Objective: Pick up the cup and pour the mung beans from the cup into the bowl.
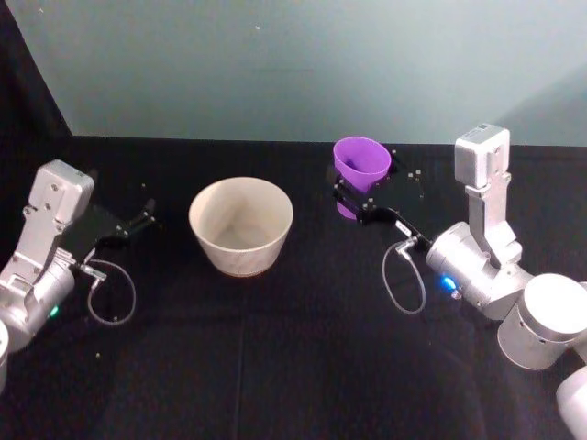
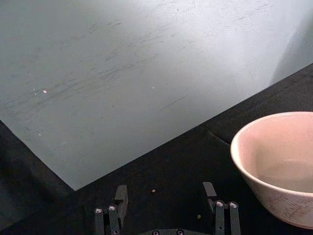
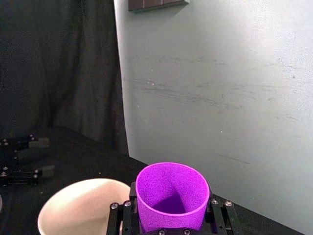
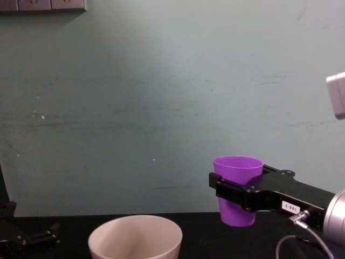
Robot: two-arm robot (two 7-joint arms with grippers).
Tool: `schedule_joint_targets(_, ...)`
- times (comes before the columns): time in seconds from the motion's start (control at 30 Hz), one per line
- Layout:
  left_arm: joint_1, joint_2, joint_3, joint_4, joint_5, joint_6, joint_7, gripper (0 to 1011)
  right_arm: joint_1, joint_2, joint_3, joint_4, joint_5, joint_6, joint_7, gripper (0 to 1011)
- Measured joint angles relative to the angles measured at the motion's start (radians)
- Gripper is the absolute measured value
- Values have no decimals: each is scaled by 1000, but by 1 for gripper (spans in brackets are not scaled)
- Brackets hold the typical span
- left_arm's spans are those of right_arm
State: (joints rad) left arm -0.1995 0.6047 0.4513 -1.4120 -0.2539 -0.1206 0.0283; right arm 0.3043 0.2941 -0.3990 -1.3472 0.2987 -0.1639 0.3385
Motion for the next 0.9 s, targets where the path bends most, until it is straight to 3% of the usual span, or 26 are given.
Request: schedule_joint_targets(0.9,0,0,0,0,0,0,0,1000,0,0,0,0,1,0,0,731)
